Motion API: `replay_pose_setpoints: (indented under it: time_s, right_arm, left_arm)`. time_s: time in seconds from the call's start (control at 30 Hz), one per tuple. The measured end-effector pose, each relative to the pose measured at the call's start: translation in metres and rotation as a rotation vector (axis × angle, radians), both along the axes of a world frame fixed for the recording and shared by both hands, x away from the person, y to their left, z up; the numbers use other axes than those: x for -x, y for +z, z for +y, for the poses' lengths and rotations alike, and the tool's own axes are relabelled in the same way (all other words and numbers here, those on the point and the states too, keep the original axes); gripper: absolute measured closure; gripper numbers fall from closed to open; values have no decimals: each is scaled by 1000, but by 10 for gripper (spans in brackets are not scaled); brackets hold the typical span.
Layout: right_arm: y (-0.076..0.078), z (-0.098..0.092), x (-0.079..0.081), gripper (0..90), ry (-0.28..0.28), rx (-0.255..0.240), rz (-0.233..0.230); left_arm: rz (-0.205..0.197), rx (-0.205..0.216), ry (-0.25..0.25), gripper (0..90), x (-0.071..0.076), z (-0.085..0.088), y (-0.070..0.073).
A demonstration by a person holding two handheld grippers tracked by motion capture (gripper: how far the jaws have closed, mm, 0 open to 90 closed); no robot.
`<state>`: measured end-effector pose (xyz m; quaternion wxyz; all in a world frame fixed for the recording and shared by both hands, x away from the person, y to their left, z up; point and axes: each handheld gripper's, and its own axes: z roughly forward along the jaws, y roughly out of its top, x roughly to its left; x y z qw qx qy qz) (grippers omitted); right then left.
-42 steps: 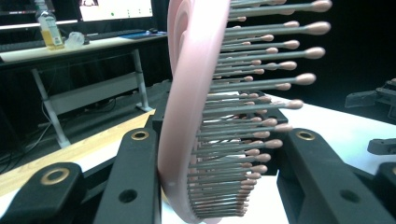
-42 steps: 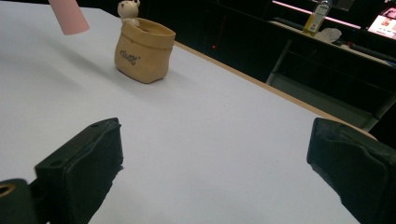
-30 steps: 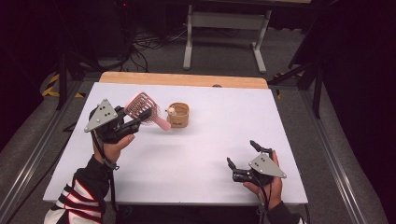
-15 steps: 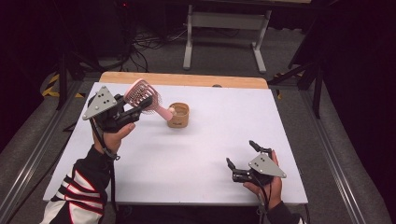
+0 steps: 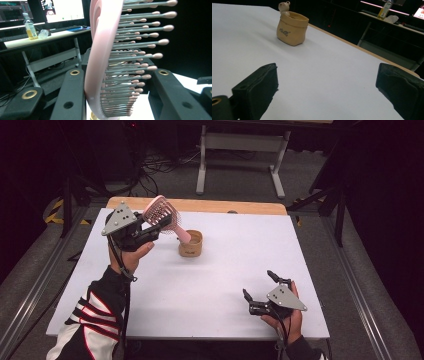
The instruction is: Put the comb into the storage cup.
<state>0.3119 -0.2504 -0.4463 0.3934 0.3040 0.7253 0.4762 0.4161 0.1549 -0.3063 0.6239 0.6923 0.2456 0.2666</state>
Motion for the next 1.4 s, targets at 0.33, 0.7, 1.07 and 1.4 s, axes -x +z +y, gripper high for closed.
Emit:
replay_pose_setpoints:
  time_s: [0.33, 0.7, 1.07, 1.4]
  right_arm:
    - [-1, 1, 0, 48, 16, 8, 10]
    - [-1, 1, -1, 48, 20, 10, 12]
    - [-2, 2, -1, 48, 25, 15, 23]
    - [-2, 3, -2, 48, 31, 24, 28]
  left_arm:
    - [24, -6, 11, 629, -17, -12, -2]
    - [59, -19, 22, 628, -35, -27, -14]
    - [87, -71, 39, 628, -48, -42, -24]
    - [129, -91, 46, 628, -58, -50, -36]
